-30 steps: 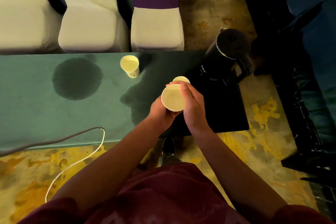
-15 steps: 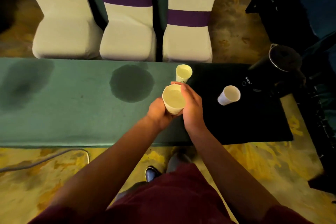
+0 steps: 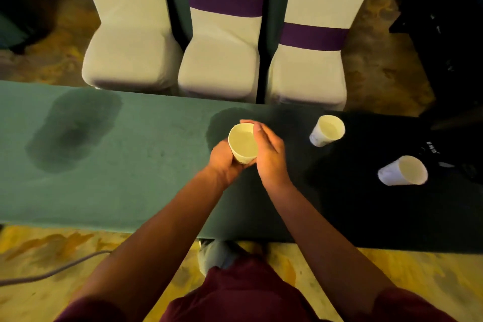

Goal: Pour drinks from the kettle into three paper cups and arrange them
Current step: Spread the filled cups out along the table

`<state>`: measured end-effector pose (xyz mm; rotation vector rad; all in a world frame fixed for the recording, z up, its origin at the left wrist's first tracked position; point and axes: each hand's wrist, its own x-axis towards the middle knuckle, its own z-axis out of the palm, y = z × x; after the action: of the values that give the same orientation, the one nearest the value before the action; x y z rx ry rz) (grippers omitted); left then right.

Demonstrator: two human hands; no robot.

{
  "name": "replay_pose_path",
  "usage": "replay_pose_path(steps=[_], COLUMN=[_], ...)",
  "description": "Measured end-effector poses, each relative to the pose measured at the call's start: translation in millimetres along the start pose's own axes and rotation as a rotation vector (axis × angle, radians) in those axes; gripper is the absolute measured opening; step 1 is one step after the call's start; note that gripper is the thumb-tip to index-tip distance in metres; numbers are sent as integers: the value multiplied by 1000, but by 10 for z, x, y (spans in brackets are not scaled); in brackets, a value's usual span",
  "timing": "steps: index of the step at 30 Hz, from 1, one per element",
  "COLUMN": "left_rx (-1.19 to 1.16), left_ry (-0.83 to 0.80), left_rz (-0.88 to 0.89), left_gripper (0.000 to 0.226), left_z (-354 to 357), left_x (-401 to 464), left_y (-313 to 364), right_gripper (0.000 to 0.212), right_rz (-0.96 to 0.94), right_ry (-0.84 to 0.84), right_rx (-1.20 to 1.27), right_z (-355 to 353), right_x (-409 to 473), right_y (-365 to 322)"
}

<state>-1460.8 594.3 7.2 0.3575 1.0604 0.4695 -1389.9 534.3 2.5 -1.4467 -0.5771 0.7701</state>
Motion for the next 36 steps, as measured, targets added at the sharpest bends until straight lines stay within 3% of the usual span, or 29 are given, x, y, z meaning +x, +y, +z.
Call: replay_pose_path(steps=[14,19,22,36], left_rx=[18,174,199,165], left_ry=[187,220,188,368], left_rz=[-47,8,36,176], left_gripper=[17,17,18,23], left_z=[-556,-633,-748,-1138], left_x=[1096,1298,1370,1269], left_y=[694,811,917,1111], right_gripper=[34,30,32,37], right_rz=[93,107,101,161], right_ry=[107,129,132,101], right_rx=[-70,-93,-114,-126], right_z=[866,960,997,1062], right_x=[768,857,867,847], right_y=[691,764,790,884])
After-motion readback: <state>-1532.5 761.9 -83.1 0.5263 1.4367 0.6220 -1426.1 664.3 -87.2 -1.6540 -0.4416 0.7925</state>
